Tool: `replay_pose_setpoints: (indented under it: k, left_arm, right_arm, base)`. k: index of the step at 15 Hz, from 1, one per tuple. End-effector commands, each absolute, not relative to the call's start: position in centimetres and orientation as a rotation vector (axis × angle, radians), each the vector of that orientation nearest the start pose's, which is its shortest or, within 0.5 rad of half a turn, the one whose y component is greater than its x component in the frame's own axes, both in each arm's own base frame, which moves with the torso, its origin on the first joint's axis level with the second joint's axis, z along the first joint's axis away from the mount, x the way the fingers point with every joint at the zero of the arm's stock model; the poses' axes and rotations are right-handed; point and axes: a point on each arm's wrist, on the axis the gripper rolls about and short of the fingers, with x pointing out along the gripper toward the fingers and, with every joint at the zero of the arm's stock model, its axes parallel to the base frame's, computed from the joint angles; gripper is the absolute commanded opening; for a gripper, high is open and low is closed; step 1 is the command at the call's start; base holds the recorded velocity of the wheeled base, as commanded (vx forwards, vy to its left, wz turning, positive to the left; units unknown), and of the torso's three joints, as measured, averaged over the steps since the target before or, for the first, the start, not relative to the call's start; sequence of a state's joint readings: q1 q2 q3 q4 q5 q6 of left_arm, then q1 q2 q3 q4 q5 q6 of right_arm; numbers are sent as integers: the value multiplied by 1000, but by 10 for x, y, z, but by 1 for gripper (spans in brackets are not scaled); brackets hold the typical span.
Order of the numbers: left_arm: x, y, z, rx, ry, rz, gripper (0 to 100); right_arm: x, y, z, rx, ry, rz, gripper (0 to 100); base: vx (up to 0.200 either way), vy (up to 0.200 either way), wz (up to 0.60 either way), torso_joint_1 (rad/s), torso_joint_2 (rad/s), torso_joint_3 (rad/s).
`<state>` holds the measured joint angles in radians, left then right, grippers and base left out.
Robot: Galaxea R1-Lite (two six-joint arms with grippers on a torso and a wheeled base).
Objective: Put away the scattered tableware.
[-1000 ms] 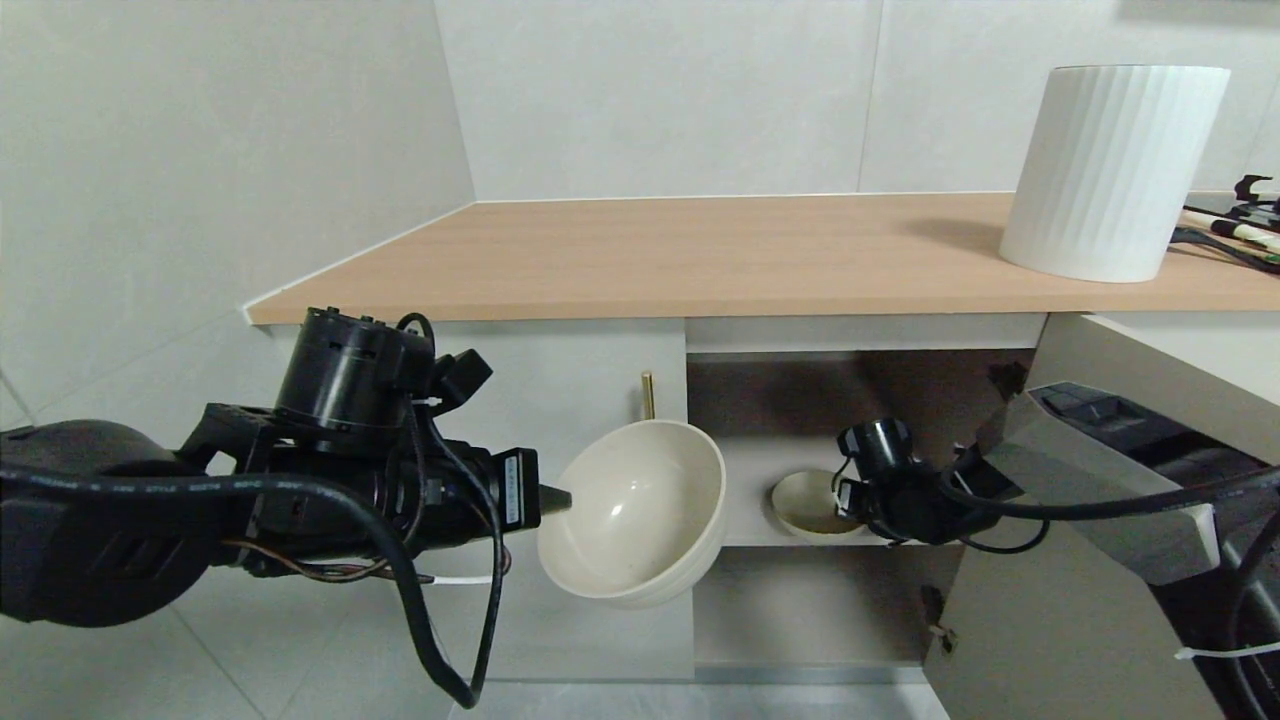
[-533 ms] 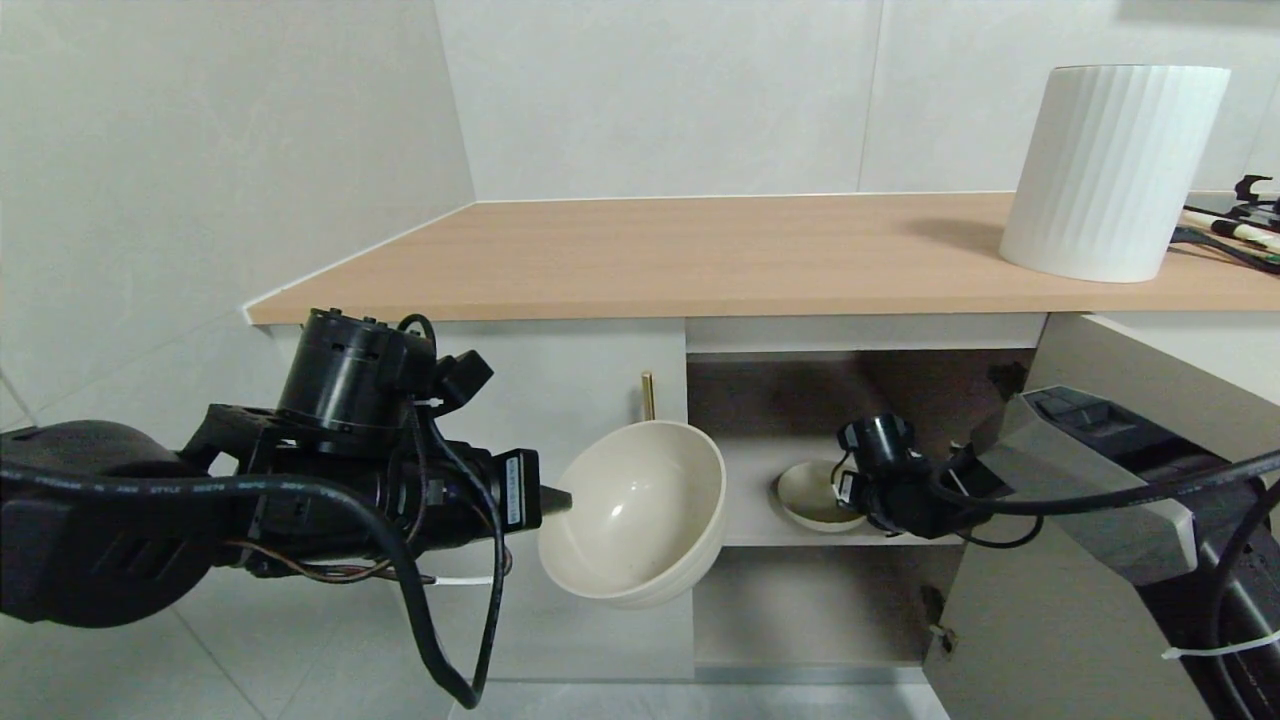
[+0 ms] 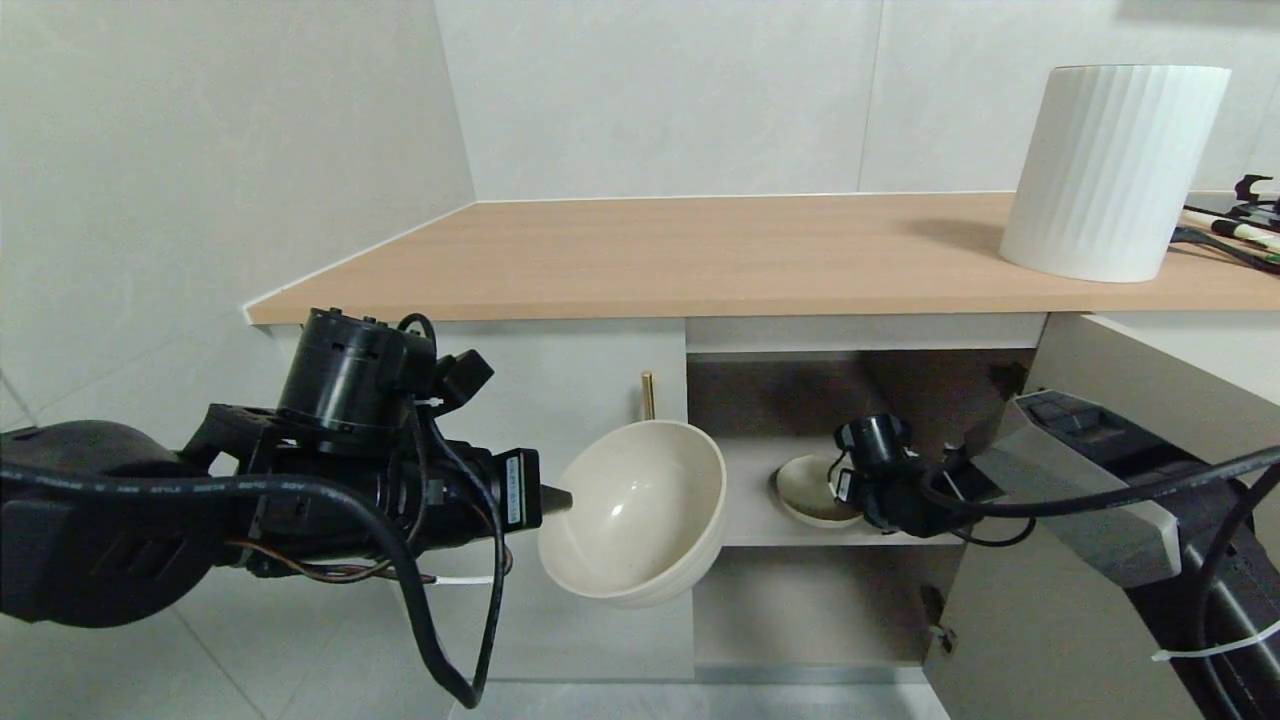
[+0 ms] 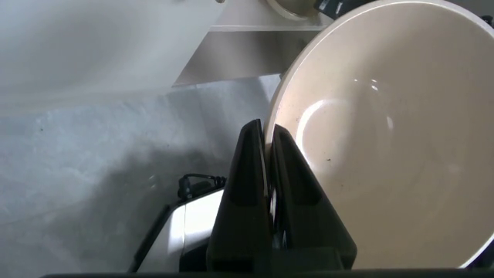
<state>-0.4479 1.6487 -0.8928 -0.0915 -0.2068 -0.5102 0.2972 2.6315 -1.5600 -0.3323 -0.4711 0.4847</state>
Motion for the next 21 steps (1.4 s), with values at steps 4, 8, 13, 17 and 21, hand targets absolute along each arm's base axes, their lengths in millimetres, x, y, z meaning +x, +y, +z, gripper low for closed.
replay_pose_setpoints:
  k: [4,8,13,17,21]
  left_arm:
    - [254,-127,169,-390,821,-441,0]
    - [261,-140,157,-348,836,-392,0]
    - [263,-173,120,-194,887,-275,0]
    - [264,-184,97,-51,903,-228,0]
    - [258,-198,84,-3,933,-243,0]
  right_arm:
    - [468,133,-31,197,612,-325,100]
    - [433,129,13,218,628,-293,100]
    - [347,137,99,252,754,65,100]
    - [280,162,155,245,890,358,100]
    - [243,183,162,211,945,527,100]
  base:
    - [0,0,0,0,0,0]
    - [0,0,0,0,0,0]
    - [0,0,0,0,0,0]
    - [0,0,0,0,0,0]
    - [0,0,0,0,0,0]
